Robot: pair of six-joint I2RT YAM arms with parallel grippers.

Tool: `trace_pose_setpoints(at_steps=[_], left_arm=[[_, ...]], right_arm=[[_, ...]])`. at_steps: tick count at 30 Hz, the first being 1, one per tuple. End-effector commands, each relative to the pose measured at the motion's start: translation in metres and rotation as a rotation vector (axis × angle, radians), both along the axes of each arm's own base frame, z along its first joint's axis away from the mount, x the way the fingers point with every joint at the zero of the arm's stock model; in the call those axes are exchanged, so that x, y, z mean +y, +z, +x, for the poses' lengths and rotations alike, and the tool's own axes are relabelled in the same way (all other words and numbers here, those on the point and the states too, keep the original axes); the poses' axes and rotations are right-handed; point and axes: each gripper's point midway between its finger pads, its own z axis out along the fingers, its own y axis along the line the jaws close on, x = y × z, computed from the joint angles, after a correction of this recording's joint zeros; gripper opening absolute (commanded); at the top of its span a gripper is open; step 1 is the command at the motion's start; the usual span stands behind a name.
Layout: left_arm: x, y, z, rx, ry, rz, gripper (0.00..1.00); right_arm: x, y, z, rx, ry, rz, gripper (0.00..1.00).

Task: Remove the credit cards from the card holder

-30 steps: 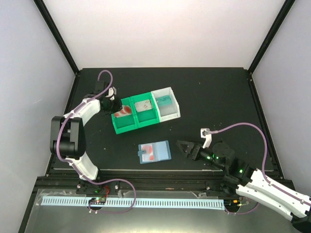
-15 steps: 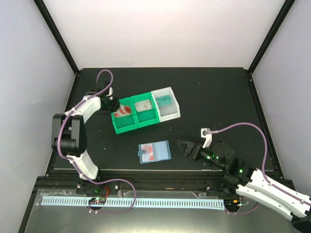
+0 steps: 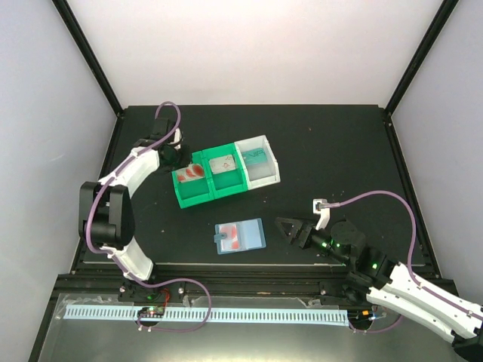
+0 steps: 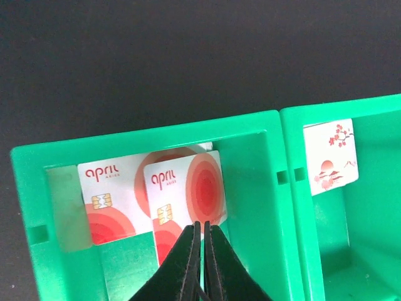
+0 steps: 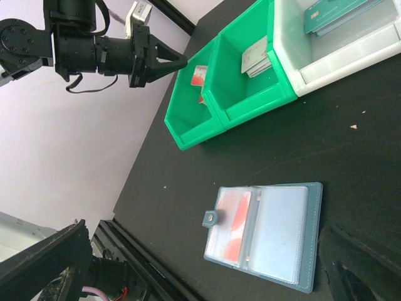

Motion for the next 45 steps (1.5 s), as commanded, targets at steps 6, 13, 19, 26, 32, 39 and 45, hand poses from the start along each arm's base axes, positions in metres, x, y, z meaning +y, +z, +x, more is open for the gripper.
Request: trace_pose_setpoints(at_steps=[6, 13, 19, 26, 32, 39, 45], left_arm=[[0.008, -0.030, 0.008, 0.053, 0.016, 0.085, 0.06], [0.013, -0.027, 0.009, 0.063, 0.033, 0.115, 0.06], [0.003, 0.006, 0.005, -0.004, 0.014, 0.057, 0.10], [-0.018, 0.056, -0.027, -0.112, -0.068, -0.087, 0.42], [-0.038, 0.071, -0.078, -0.145, -0.189, -0.201, 0.68], [-0.056, 0.070, -0.141, -0.147, -0.294, -0.321, 0.87], [-0.073, 0.066, -0.185, -0.165, -0.347, -0.430, 0.93]], right_arm=[[-0.003, 0.019, 0.003, -0.051, -0.020, 0.026, 1.00], [-0.005, 0.018, 0.002, -0.032, -0.024, 0.041, 1.00], [-0.003, 0.011, -0.003, -0.010, -0.001, 0.044, 1.00], [-0.004, -0.010, -0.005, 0.068, -0.005, -0.018, 1.00], [0.002, -0.027, -0.010, 0.105, 0.040, -0.073, 0.99], [0.015, -0.048, -0.012, 0.142, 0.098, -0.141, 0.90], [0.037, -0.060, -0.010, 0.183, 0.165, -0.191, 0.71]])
